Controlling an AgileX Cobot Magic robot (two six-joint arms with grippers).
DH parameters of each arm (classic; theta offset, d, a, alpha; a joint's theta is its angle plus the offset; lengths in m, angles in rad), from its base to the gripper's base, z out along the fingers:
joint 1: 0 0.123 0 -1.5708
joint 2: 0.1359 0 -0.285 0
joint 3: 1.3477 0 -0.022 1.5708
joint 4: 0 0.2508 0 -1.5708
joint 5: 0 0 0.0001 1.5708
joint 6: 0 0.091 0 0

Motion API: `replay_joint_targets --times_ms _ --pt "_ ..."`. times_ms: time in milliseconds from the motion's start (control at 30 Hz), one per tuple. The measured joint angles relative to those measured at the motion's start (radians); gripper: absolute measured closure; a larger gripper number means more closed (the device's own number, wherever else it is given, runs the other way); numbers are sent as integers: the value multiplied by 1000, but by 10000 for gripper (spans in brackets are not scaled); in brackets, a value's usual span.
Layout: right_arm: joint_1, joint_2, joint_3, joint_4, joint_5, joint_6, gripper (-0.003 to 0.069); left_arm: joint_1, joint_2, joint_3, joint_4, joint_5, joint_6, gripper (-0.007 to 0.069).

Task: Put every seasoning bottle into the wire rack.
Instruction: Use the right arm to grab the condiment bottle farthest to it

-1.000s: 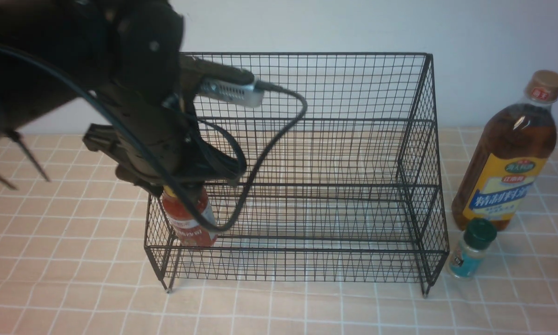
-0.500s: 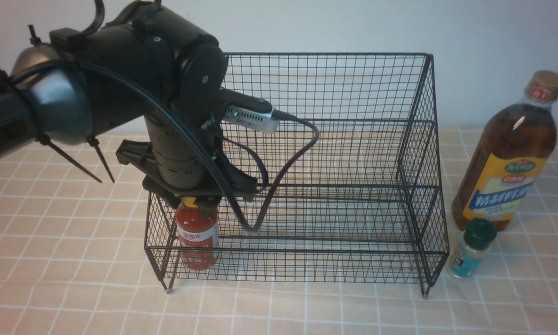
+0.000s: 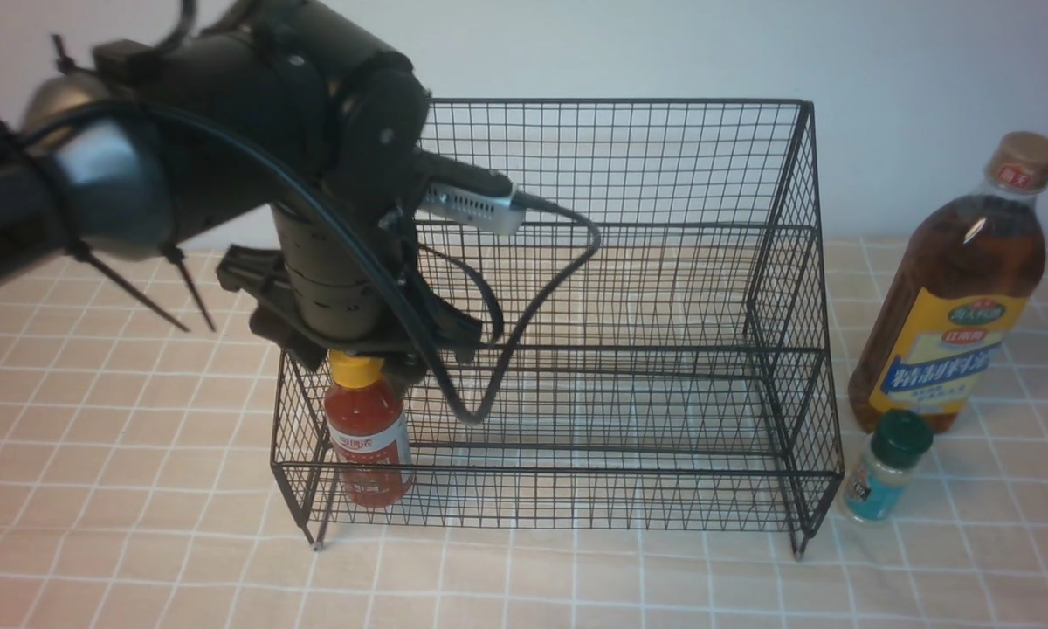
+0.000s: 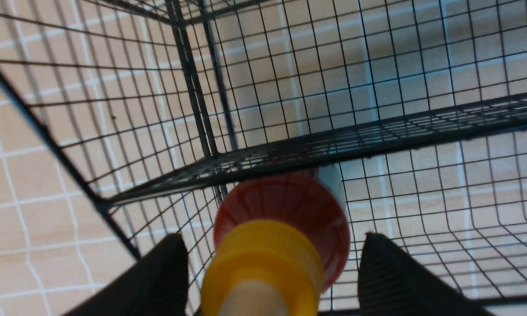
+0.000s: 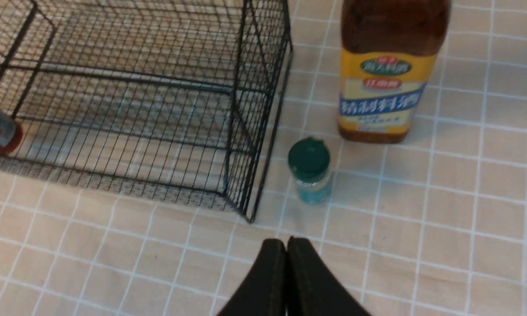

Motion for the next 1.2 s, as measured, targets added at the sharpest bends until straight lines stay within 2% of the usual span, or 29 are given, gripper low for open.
replay_joint_targets --times_ms 100,233,267,400,467,533,733,767,867,1000,1067,1100,1167,1200 --pt "0 55 -75 -23 -13 10 653 0 -59 0 0 0 29 199" --pt "0 137 -164 -33 -118 12 592 0 -179 0 -1 3 52 304" --pt "0 169 -188 -33 -149 11 565 0 -240 0 -1 6 53 374" --pt "0 296 -246 -33 -234 8 419 0 -427 2 -1 13 56 545" --pt "0 371 -270 -33 -249 8 327 0 -550 26 -1 16 57 606" --pt "0 455 -301 -33 -254 8 242 0 -685 99 0 21 57 625" --pt "0 629 -372 -33 -263 7 120 0 -979 328 0 -47 57 631" --pt "0 673 -384 -33 -275 5 102 0 -1104 438 4 -95 47 631" --pt "0 741 -387 -35 -290 5 95 0 -1289 591 22 -145 -24 631" --pt "0 784 -387 -48 -300 5 104 0 -1406 672 41 -162 -72 631" --pt "0 802 -387 -54 -309 4 151 0 -1471 707 50 -162 -90 631" --pt "0 804 -387 -53 -310 4 194 0 -1485 711 51 -162 -94 631" --pt "0 804 -387 -48 -311 0 328 0 -1491 715 51 -161 -97 631" --pt "0 803 -388 -55 -314 -6 353 0 -1491 717 51 -161 -99 631"
